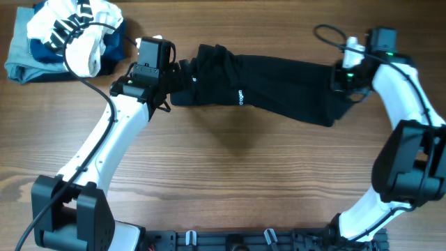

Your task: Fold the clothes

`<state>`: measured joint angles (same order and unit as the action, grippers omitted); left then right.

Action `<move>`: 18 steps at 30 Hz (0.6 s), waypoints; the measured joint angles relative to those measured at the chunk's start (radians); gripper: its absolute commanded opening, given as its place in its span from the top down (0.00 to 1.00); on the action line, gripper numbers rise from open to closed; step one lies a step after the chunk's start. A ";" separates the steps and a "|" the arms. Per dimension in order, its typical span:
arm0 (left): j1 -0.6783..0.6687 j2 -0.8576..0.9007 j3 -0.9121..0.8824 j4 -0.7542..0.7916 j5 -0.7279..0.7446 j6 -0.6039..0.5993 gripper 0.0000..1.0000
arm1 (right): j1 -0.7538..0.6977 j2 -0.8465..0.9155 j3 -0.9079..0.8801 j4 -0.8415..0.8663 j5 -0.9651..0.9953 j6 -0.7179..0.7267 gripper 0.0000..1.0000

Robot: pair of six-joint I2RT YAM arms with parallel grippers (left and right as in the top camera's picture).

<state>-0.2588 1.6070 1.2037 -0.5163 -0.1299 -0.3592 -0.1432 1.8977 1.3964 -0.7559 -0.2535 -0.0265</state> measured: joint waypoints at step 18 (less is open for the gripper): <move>0.000 0.000 0.000 0.000 0.000 0.000 0.00 | 0.270 0.000 0.001 0.132 0.014 0.143 0.00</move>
<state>-0.2588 1.6070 1.2037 -0.5163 -0.1295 -0.3592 0.1265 1.8977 1.3972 -0.6239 -0.2390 0.1162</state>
